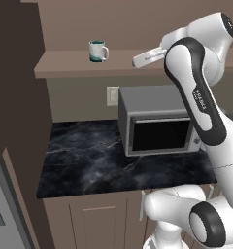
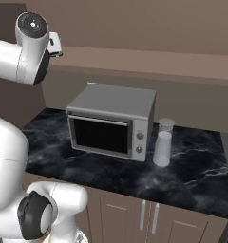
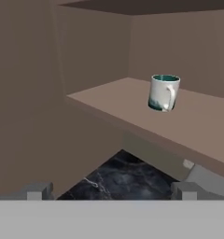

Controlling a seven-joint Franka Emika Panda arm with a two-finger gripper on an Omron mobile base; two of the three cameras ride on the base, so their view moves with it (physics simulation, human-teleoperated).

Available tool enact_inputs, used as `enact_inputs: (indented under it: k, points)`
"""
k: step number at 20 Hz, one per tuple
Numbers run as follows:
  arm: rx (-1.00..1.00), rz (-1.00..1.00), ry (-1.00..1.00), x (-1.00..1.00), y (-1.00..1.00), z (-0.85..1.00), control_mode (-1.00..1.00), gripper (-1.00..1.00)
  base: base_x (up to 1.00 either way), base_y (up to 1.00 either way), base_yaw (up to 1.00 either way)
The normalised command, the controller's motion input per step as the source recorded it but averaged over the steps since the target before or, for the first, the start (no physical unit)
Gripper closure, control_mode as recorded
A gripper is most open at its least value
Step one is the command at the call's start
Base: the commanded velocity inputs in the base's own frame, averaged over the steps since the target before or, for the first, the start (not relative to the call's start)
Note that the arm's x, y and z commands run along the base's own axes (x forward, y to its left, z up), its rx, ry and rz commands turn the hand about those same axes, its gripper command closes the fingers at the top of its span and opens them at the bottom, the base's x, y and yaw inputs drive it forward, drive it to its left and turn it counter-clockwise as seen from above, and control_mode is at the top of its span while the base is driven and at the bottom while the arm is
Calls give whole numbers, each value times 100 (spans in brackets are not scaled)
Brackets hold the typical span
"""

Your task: There is a tray on the dining counter. Grab the cup, mug, and pitcher and place them on the tray. The pitcher may be placed next to the tray if it cannot fit the tray.

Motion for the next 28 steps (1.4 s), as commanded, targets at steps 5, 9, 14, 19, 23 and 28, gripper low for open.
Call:
enact_inputs:
  k: [5,9,14,19,23,28]
  points:
    - [0,0,0,29,7,0,-100,-100,0,0,0]
    - [0,0,0,26,5,-1,-100,-100,0,0,0]
    - [0,0,0,26,8,-4,-100,-100,0,0,0]
    - [0,0,0,22,13,-8,-100,-100,0,0,0]
    - [0,0,-1,19,16,-9,-100,-100,0,0,0]
    - [0,0,-1,20,12,-6,-100,-100,0,0,0]
